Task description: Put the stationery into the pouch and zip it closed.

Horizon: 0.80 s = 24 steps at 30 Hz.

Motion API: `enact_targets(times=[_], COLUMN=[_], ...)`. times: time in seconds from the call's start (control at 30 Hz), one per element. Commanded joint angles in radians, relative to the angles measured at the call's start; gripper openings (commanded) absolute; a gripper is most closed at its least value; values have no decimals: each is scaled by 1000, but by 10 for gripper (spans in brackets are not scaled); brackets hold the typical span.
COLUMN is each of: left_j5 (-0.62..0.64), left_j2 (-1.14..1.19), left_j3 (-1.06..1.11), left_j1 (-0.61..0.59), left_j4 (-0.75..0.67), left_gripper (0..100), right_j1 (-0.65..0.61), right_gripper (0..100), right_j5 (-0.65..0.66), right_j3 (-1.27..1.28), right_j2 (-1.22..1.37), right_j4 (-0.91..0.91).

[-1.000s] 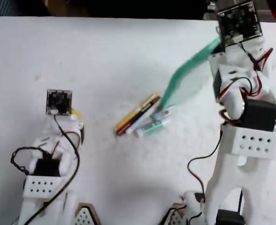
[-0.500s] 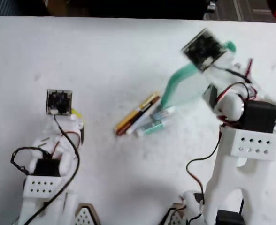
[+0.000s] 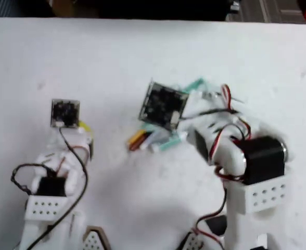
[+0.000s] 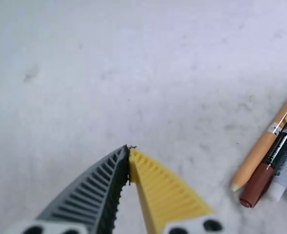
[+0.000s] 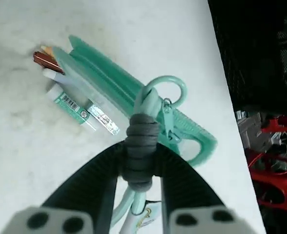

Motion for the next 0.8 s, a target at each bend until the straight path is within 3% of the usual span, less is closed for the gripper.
enact_targets(times=[0.0, 0.17, 0.3, 0.77], left_j5=[3, 3, 3, 3], left_j2=[2, 2, 2, 2], left_j3=[-25, -25, -25, -25], left_j1=[15, 15, 15, 15], left_j4=[-21, -21, -21, -21], left_gripper=[28, 28, 28, 28], right_j1=[45, 122, 151, 194], right_gripper=[17, 17, 17, 17], right_j5=[-158, -422, -559, -592], right_j3=[-40, -127, -215, -218], right_j2=[2, 1, 7, 7], right_j4=[-128, -263, -308, -363])
